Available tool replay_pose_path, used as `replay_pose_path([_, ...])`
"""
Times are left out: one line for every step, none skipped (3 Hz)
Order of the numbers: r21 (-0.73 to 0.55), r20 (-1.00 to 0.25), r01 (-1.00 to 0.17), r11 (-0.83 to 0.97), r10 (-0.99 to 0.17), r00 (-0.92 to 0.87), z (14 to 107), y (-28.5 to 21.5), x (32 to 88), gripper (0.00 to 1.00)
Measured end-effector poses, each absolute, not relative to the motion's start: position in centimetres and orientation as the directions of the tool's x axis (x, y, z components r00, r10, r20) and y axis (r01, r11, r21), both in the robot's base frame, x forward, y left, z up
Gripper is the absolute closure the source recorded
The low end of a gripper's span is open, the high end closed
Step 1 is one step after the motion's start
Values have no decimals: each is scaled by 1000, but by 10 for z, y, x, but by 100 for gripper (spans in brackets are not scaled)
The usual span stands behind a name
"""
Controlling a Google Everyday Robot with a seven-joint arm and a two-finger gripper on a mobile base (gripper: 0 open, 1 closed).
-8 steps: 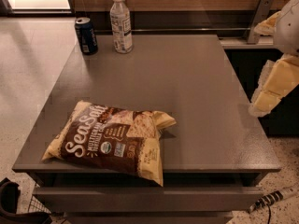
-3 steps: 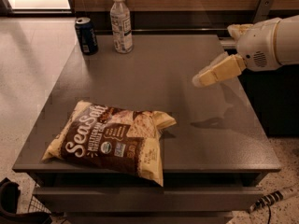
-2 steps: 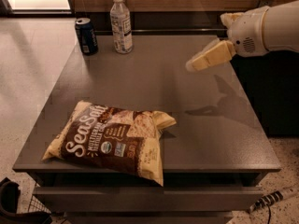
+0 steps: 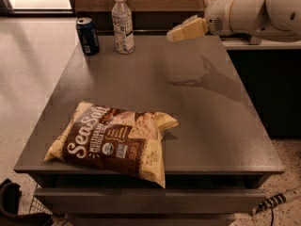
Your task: Move blue plastic bottle near brown chip bag
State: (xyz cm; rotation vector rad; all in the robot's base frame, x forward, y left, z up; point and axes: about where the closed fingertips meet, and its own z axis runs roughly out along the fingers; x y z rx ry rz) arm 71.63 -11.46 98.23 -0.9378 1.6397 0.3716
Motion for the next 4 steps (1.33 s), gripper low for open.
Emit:
replay_pose_path([-220,-945,-723,654,-326,-7,978,-95,753,0])
replay_pose_path([-194,-959,-747,636,-282,9,970,-61,786,0])
replay_pose_path([-169,-965,-786,595,-262,9,961,-23,811,0])
replay_pose_path([-150,-970,-813,562,-244,10,954,7,827,0])
